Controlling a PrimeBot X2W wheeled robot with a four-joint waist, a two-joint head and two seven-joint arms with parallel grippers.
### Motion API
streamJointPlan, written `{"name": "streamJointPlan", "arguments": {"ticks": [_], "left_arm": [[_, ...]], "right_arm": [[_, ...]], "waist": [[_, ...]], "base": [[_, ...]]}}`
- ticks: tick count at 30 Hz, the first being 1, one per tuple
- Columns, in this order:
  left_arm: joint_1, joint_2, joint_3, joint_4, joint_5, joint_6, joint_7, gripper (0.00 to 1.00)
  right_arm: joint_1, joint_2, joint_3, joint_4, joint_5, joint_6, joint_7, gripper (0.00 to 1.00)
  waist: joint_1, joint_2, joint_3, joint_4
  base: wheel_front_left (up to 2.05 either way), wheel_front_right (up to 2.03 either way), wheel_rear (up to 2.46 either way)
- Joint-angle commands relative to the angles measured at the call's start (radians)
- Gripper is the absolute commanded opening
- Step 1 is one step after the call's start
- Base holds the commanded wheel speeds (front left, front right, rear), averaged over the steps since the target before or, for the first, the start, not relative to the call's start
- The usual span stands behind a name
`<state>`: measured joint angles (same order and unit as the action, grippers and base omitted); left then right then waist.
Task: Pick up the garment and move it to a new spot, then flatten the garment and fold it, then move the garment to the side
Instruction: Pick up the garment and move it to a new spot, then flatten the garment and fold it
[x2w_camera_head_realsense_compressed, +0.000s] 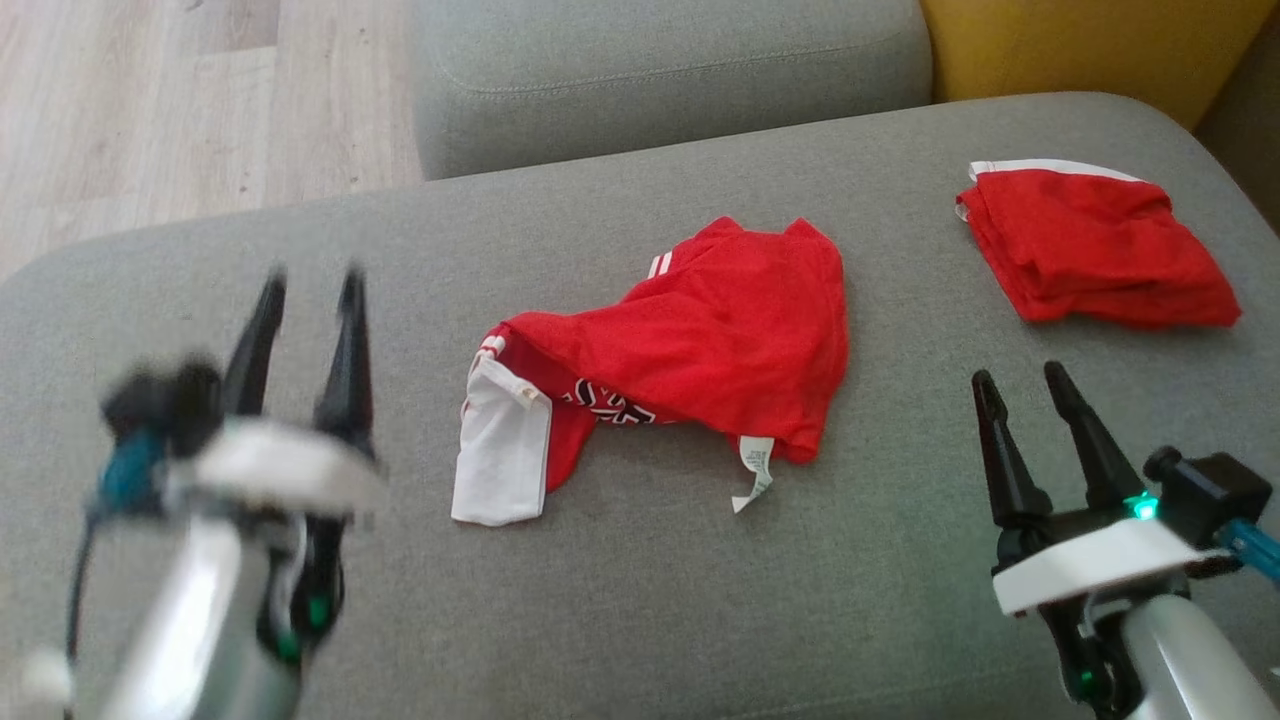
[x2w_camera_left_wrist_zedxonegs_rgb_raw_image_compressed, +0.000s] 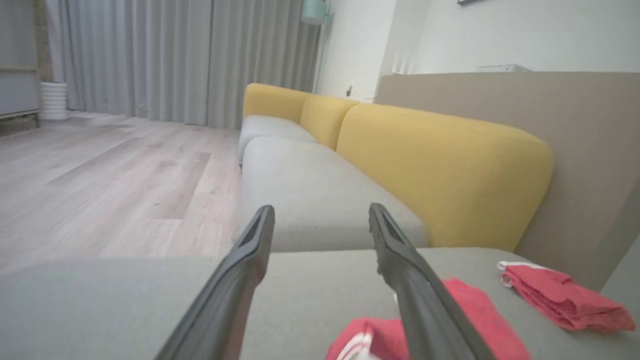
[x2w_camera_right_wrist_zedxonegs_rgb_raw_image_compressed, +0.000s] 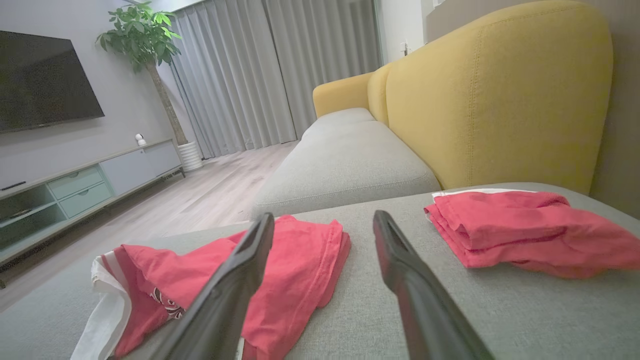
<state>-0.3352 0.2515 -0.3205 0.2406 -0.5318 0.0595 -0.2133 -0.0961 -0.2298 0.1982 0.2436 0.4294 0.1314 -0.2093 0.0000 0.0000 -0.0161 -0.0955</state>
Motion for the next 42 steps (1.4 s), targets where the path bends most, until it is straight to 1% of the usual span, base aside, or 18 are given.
{"name": "streamJointPlan", "arguments": {"ticks": [1, 3, 6, 9, 11, 17, 27, 36, 40, 42], "left_arm": [[0.022, 0.038, 0.051, -0.066, 0.023, 0.029, -0.022, 1.0], [0.104, 0.031, 0.07, -0.113, 0.048, 0.071, -0.038, 1.0], [0.212, 0.013, 0.088, -0.162, 0.095, 0.116, -0.047, 1.0], [0.29, -0.02, 0.097, -0.211, 0.155, 0.151, -0.048, 1.0], [0.33, -0.044, 0.1, -0.231, 0.18, 0.159, -0.048, 1.0], [0.366, -0.091, 0.127, -0.251, 0.221, 0.137, -0.048, 1.0], [0.37, -0.126, 0.162, -0.241, 0.249, 0.102, -0.048, 1.0], [0.369, -0.149, 0.179, -0.229, 0.268, 0.084, -0.048, 1.0], [0.365, -0.16, 0.182, -0.224, 0.274, 0.078, -0.048, 1.0], [0.36, -0.166, 0.178, -0.215, 0.274, 0.072, -0.048, 1.0]], "right_arm": [[-0.013, -0.002, 0.011, -0.039, -0.007, -0.001, -0.001, 1.0], [-0.002, 0.0, 0.004, -0.042, -0.006, -0.001, -0.004, 1.0], [0.012, 0.002, -0.003, -0.047, -0.007, -0.001, -0.006, 1.0], [0.023, 0.0, -0.01, -0.051, -0.008, -0.001, -0.006, 1.0], [0.03, -0.004, -0.013, -0.055, -0.008, -0.001, -0.006, 1.0], [0.031, -0.014, -0.02, -0.072, -0.007, -0.001, 0.008, 1.0], [0.034, -0.015, -0.026, -0.08, -0.014, -0.001, 0.018, 1.0], [0.037, -0.01, -0.024, -0.079, -0.015, -0.001, 0.026, 1.0], [0.015, -0.007, 0.023, -0.07, -0.015, -0.001, 0.063, 1.0], [-0.014, -0.015, 0.072, -0.047, -0.013, -0.001, 0.122, 1.0]], "waist": [[0.0, 0.0, 0.001, 0.001], [0.0, 0.0, 0.0, 0.002], [0.0, 0.0, 0.003, 0.001], [0.0, 0.0, 0.006, 0.003], [0.0, 0.0, 0.008, 0.006], [0.0, 0.0, 0.012, 0.013], [0.0, 0.0, 0.01, 0.014], [0.0, 0.0, 0.011, 0.019], [0.0, 0.0, 0.02, 0.031], [0.0, 0.0, 0.026, 0.044]], "base": [[0.0, 0.0, 0.0], [0.0, 0.0, 0.0], [0.0, 0.0, 0.0], [0.0, 0.0, 0.0], [0.0, 0.0, 0.0], [0.0, 0.0, 0.0], [0.0, 0.0, 0.0], [0.0, 0.0, 0.0], [0.0, 0.0, 0.0], [0.0, 0.0, 0.0]]}}
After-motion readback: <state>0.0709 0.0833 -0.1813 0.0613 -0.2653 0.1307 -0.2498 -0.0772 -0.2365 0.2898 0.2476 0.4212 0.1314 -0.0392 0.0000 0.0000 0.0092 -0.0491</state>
